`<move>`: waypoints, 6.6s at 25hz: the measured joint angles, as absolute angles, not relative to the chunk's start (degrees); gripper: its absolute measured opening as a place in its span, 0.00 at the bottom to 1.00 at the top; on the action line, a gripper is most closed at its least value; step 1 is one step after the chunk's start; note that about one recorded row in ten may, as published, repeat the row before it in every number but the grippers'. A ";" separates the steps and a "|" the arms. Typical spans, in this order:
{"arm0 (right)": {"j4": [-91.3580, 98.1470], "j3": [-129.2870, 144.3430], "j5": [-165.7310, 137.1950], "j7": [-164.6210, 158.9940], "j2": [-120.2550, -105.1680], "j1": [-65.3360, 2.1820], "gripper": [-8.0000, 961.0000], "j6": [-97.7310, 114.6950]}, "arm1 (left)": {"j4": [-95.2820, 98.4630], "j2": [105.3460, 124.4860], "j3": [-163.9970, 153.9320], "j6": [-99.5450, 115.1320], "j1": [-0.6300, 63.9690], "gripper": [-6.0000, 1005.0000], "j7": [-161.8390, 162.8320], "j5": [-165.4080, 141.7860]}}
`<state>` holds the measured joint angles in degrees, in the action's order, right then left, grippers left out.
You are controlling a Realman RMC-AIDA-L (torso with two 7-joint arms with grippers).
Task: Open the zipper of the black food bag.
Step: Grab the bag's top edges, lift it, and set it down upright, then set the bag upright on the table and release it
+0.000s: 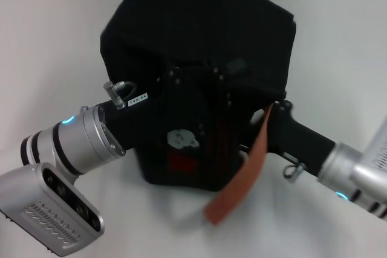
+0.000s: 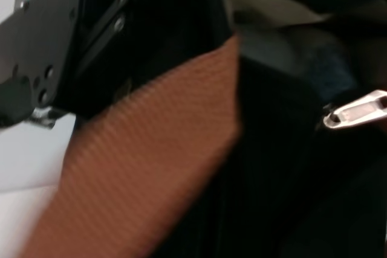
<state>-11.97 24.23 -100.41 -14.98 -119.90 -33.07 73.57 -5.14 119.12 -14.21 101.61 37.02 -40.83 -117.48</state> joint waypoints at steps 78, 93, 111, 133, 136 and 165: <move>-23.75 5.49 -104.00 46.40 -119.88 -23.64 0.38 88.06 | -5.89 119.18 -13.80 100.19 34.81 0.10 -40.96 -117.34; -23.71 5.36 -103.94 46.32 -119.88 -21.01 0.01 84.29 | -5.88 119.18 -13.79 100.19 34.89 0.10 -40.95 -117.29; -19.19 5.98 -103.99 47.64 -119.88 -12.56 0.02 76.21 | -6.08 119.18 -12.35 99.57 34.95 0.10 -40.95 -117.06; -14.72 5.85 -103.94 19.00 -119.56 -11.37 0.45 101.83 | -14.03 119.18 10.03 95.38 19.28 0.10 -20.94 -116.82; -14.30 5.93 -103.96 16.98 -119.54 -11.83 0.58 101.86 | -13.93 119.10 11.61 95.29 16.72 0.10 -20.16 -116.87; -3.20 6.55 -105.52 -6.78 -119.35 -12.84 0.80 109.18 | -17.90 118.84 3.16 85.83 19.54 0.10 -10.86 -118.93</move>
<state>-3.20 6.55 -105.52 -6.78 -119.35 -12.84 109.18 -17.90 118.84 3.16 85.83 19.54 -10.86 -118.93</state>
